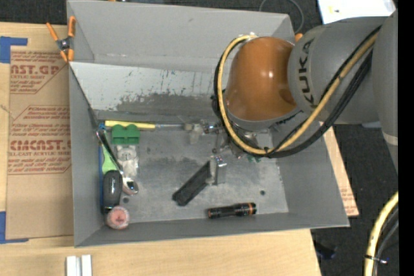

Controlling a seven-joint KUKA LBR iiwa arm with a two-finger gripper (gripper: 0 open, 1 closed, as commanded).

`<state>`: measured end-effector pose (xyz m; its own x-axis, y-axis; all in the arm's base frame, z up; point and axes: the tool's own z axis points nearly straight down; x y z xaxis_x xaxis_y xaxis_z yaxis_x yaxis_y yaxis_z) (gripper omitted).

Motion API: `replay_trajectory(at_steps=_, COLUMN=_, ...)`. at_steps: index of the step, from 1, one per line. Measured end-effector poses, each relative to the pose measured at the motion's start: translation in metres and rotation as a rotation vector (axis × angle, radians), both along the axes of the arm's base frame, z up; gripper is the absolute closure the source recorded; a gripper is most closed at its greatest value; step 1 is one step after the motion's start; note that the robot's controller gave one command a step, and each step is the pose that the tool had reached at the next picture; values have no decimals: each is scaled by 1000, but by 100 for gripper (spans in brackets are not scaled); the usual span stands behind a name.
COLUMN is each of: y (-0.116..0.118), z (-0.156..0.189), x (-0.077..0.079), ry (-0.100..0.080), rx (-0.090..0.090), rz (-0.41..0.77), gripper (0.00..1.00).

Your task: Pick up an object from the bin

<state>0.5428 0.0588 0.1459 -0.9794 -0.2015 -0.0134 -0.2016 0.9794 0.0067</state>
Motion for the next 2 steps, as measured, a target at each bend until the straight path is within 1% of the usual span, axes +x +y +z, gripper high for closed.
replay_trajectory(at_steps=1, y=12, z=-64, x=-9, ry=3, rx=-1, rz=-23, gripper=0)
replay_trajectory(at_steps=2, y=-10, z=-76, x=5, ry=-13, rx=6, rz=-102, gripper=0)
